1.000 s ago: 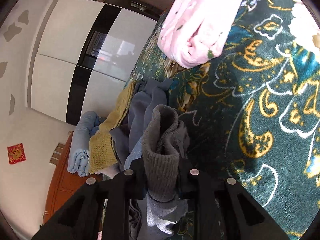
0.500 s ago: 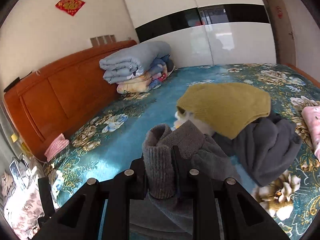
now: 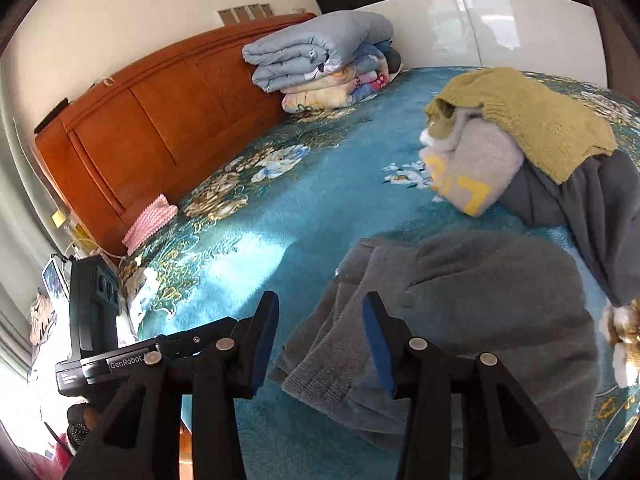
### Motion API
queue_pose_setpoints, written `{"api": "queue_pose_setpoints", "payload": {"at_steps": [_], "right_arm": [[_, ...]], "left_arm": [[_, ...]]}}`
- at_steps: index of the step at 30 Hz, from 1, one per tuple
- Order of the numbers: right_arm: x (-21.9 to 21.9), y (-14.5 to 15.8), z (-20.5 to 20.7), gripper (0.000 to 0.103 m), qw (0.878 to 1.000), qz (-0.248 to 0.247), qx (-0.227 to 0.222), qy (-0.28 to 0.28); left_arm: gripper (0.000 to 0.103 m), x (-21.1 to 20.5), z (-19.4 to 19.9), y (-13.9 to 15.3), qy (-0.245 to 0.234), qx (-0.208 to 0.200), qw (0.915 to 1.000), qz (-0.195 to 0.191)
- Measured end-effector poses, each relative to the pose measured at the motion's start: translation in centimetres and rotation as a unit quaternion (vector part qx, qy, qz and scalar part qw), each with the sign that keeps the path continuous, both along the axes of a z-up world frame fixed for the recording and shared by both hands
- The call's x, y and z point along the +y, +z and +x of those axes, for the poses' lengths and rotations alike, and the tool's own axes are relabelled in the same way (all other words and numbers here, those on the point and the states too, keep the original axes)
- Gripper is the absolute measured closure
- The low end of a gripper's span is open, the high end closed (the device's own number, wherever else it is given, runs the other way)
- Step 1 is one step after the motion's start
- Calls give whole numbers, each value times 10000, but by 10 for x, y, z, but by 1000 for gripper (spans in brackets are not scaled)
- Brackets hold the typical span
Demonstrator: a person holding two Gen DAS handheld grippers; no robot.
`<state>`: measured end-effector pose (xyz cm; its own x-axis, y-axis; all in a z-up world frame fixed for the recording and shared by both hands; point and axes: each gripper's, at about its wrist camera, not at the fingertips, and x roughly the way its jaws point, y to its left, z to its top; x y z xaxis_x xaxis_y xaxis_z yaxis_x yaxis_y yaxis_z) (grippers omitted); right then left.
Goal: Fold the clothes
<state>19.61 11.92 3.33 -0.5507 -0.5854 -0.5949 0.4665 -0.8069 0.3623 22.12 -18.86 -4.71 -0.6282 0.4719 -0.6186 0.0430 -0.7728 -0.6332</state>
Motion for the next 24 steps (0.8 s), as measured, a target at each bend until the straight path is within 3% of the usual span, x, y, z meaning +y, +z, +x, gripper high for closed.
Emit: {"api": "queue_pose_setpoints", "payload": {"at_steps": [3, 7, 11, 12, 13, 16, 20, 24], "right_arm": [[49, 0, 0, 50, 9978, -235, -6, -623], [92, -24, -1, 50, 9907, -423, -473, -1204], [109, -48, 6, 50, 9858, -539, -796, -1378], [111, -52, 8, 50, 9851, -550, -840, -1395], [113, -55, 9, 50, 9847, -569, -873, -1397], [117, -59, 10, 50, 9842, -625, -902, -1389], [117, -59, 10, 50, 9845, -651, -881, -1371], [116, -58, 13, 50, 9849, -623, -880, -1357]], "left_arm": [[30, 26, -16, 3, -411, 63, 9990, 191], [30, 67, -38, 1, -846, -12, 9964, 69], [32, 91, -38, -2, -1020, -101, 9944, -243], [34, 92, -36, -1, -1056, -118, 9937, -345], [44, 92, -32, 3, -1043, -138, 9933, -470], [47, 87, -25, 17, -1013, 48, 9928, -634], [45, 84, -56, 33, -1108, 427, 9920, -424], [44, 89, -107, 12, -1342, -22, 9905, 296]]}}
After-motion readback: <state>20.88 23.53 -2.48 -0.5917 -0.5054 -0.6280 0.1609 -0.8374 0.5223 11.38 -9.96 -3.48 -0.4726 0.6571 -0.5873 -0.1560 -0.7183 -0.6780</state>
